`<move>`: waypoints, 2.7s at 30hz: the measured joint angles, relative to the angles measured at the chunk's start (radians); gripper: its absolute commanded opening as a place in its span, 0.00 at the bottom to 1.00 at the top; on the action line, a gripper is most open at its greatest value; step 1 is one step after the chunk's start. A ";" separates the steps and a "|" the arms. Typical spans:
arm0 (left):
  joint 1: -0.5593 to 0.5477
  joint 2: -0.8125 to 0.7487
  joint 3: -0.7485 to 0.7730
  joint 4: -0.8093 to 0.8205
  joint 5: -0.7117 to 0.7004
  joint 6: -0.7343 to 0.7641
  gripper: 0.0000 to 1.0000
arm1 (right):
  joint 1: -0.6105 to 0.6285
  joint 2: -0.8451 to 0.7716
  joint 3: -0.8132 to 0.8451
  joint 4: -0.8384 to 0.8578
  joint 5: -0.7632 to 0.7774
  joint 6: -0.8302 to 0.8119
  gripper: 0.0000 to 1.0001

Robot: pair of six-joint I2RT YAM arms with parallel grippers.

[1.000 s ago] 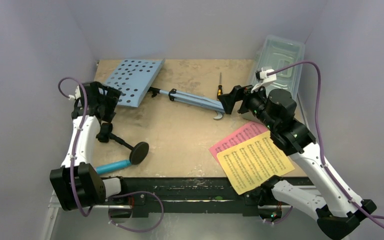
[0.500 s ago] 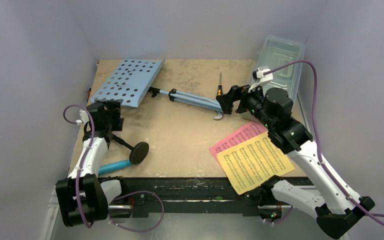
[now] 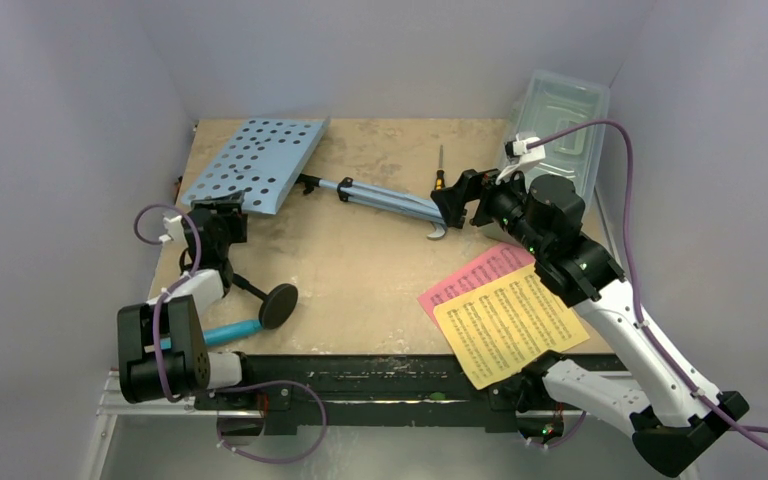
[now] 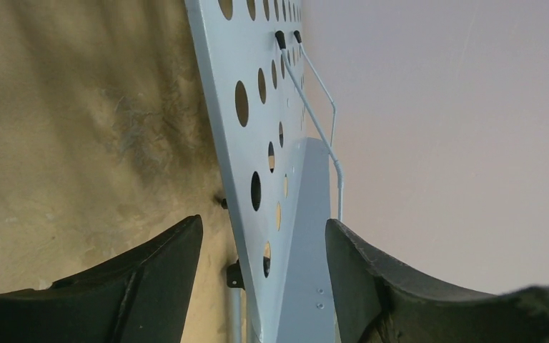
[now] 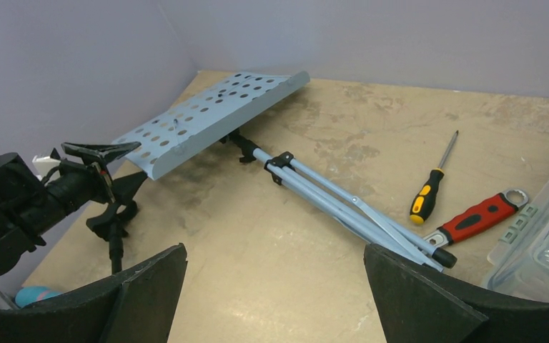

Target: Set up the instrument practice props

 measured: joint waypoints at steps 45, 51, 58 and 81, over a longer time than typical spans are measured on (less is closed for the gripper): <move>0.016 -0.121 0.129 -0.043 0.219 0.168 0.00 | 0.000 0.013 0.000 0.000 -0.015 0.018 0.98; 0.015 -0.119 0.229 -0.042 0.298 0.205 0.00 | 0.000 0.019 0.000 0.004 -0.026 0.019 0.98; 0.016 -0.109 0.343 0.018 0.427 0.229 0.00 | 0.003 0.113 -0.015 0.057 -0.153 -0.024 0.98; -0.062 -0.222 0.467 0.559 0.941 0.182 0.00 | 0.068 0.302 -0.176 0.426 -0.195 -0.043 0.29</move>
